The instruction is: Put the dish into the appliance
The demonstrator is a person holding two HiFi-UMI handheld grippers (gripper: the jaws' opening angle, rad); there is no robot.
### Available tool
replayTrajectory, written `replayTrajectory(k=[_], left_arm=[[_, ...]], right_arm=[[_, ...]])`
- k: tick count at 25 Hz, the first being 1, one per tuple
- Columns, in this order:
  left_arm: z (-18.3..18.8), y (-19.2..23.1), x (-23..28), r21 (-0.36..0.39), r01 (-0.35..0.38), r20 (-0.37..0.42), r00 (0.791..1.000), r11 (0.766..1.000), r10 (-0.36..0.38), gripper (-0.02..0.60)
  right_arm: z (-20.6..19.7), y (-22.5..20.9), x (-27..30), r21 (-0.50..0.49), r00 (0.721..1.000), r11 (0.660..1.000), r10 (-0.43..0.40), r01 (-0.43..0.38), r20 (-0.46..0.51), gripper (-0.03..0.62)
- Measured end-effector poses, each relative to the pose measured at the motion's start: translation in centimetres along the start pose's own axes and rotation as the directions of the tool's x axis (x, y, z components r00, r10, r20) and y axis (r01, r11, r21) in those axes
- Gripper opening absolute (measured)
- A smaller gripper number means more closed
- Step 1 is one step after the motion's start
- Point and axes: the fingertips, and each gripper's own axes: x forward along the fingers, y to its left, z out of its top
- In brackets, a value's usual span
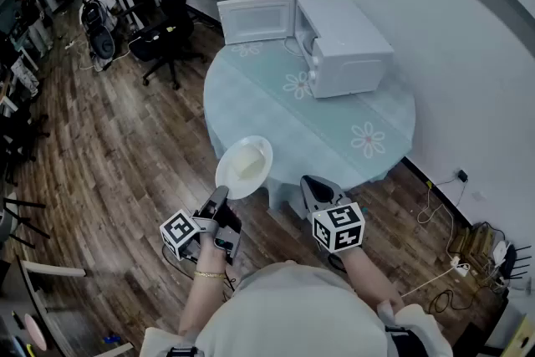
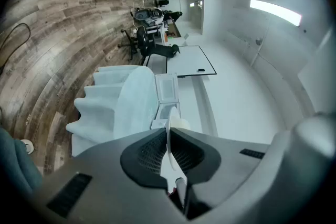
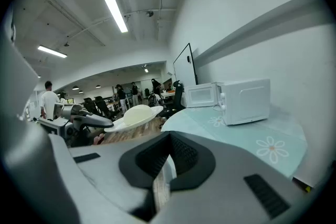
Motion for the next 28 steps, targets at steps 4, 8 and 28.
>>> replayTrajectory(k=[4, 8, 28], left_arm=[[-1.9, -1.3, -1.0, 0.004, 0.057, -0.023, 0.998, 0.998, -0.057, 0.032], [-2.7, -1.6, -2.5, 0.008, 0.056, -0.022, 0.998, 0.998, -0.056, 0.032], [-5.2, -1.0, -1.6, -0.003, 0.055, 0.025, 0.998, 0.998, -0.055, 0.032]], right_arm=[[0.2, 0.1, -1.5, 0.009, 1.0, 1.0, -0.023, 0.023, 0.005, 0.005], [-0.1, 1.4, -2.5, -0.006, 1.0, 1.0, -0.013, 0.013, 0.003, 0.005], [-0.6, 0.3, -3.9, 0.037, 0.999, 0.998, 0.044, -0.045, 0.021, 0.005]])
